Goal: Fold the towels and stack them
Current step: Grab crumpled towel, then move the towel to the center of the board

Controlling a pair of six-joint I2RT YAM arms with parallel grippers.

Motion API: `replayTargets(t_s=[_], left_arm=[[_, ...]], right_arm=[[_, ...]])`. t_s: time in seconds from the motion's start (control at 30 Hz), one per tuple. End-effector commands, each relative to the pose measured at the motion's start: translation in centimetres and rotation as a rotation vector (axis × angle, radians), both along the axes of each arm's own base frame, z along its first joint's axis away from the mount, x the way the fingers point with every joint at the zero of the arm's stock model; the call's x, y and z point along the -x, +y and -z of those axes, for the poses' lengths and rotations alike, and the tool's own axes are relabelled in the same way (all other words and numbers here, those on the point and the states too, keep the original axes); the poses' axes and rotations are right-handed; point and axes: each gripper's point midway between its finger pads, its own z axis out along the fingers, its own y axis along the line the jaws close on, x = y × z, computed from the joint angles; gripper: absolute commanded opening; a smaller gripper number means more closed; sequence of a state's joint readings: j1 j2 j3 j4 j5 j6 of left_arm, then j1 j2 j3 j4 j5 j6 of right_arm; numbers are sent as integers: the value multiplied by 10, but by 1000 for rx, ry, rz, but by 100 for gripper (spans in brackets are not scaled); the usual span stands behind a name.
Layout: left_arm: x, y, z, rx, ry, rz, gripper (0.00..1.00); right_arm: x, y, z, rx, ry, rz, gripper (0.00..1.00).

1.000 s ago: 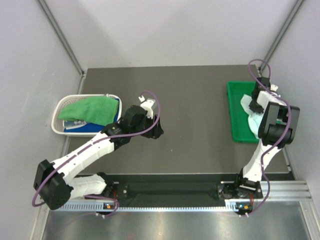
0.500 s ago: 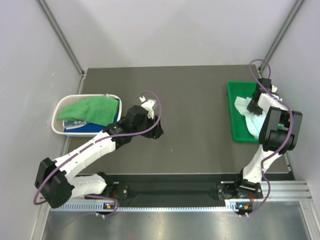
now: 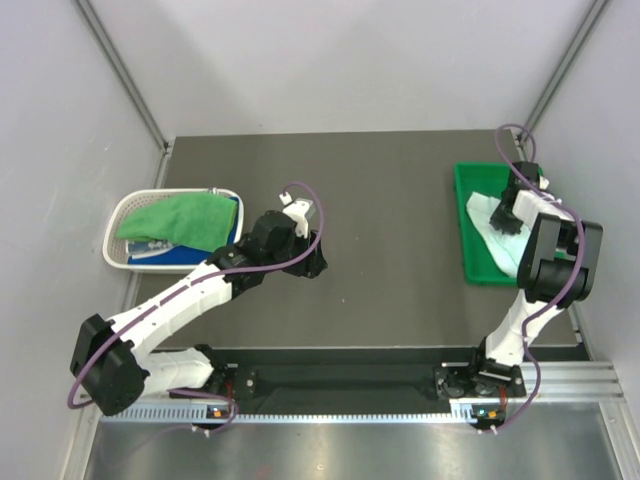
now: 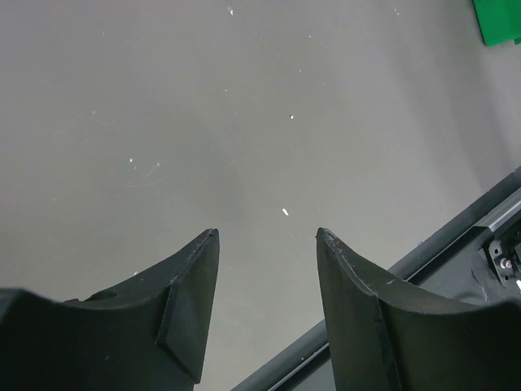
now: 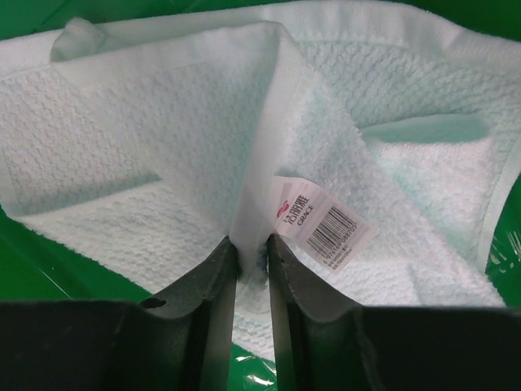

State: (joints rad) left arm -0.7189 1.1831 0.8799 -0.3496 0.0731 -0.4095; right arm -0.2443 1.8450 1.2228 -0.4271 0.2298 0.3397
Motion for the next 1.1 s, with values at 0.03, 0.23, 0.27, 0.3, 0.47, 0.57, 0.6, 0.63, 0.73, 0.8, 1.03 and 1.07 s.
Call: replayTargets(t_s=[0.03,0.23,0.27,0.3,0.47,0.57,0.6,0.63,0.73,0.8,1.03,1.07], left_arm=[[-8,-8,-14,44,-49,0,56],[-7,-7,-14,43,-47,0,56],[-7,-8,-14,43,-47,2,56],[-7,-8,-14,42,-46,2,56],[-8,-7,-15,37,-50,-3,56],[-10,-5,-15,29,-55,-15,56],[-12,-3,-18,26,-66,-29,56],[-14,-1,-18,15,-70,-38,56],[-24,9,-27,-18,-103,-98,54],[-30,15,-36,-33,-119,-129,54],[-60,62,-83,-38,-196,-309,54],[-69,77,-94,-34,-215,-367,54]], right_arm=[[-10,3,-21,20,-71,-5,19],[-10,5,-50,33,-117,-3,4],[-12,7,-57,35,-130,-10,0],[-10,9,-66,36,-140,-12,0],[-17,24,-109,46,-200,-68,0],[-22,43,-141,44,-262,-127,0],[-23,52,-156,37,-297,-150,0],[-28,64,-174,20,-339,-187,0],[-36,111,-219,-5,-418,-309,0],[-34,161,-239,-23,-449,-417,0],[3,345,-275,-191,-554,-806,0],[9,364,-276,-208,-567,-846,0]])
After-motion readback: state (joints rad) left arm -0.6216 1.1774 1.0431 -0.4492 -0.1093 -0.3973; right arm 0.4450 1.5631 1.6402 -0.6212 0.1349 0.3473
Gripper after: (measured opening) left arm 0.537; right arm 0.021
